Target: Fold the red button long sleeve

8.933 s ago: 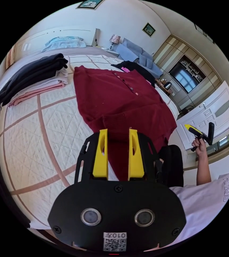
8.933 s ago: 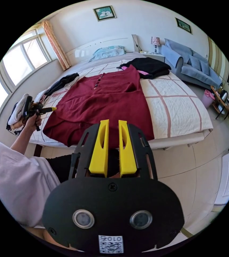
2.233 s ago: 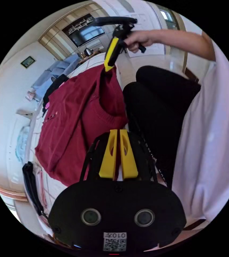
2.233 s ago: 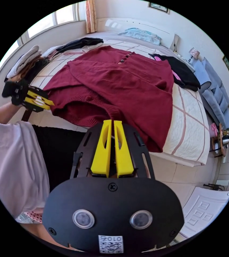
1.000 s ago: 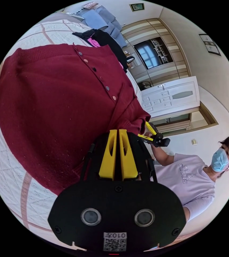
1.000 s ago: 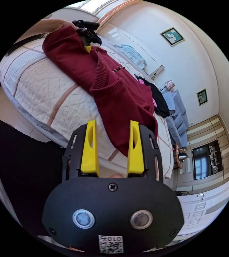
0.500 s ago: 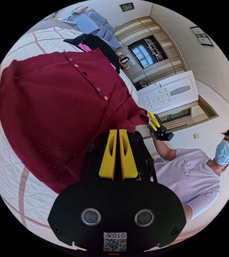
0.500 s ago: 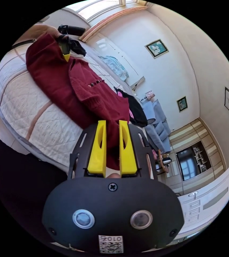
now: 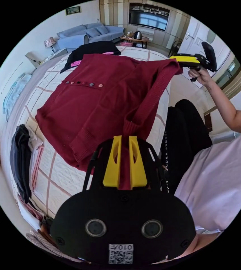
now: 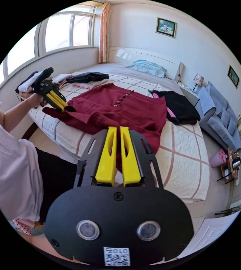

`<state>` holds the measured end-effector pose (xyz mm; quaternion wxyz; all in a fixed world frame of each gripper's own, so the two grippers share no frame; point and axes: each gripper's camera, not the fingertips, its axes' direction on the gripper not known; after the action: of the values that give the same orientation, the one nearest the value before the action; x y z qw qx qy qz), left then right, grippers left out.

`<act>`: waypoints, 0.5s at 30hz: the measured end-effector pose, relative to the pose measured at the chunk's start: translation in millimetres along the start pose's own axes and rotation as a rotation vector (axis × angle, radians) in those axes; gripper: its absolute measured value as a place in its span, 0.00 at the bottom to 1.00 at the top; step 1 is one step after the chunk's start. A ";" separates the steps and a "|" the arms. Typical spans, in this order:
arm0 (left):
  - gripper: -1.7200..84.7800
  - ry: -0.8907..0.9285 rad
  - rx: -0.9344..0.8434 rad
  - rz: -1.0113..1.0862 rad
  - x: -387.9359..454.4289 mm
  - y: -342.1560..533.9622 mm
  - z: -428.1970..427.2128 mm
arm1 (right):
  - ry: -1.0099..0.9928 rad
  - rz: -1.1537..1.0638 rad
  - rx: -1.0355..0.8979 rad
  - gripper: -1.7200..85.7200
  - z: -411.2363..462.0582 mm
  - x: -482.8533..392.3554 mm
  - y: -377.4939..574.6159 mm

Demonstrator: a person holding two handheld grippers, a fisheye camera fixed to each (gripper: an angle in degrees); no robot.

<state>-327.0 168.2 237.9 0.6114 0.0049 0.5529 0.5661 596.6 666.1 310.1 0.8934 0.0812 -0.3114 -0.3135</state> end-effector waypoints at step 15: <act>0.02 -0.067 0.126 0.286 148.6 45.7 -76.1 | -0.034 -0.150 -0.086 0.04 -37.8 -8.8 28.6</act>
<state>-447.7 241.0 137.7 0.5411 0.1407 0.5605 0.6109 628.8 692.1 285.4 0.8647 0.0604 -0.3059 -0.3939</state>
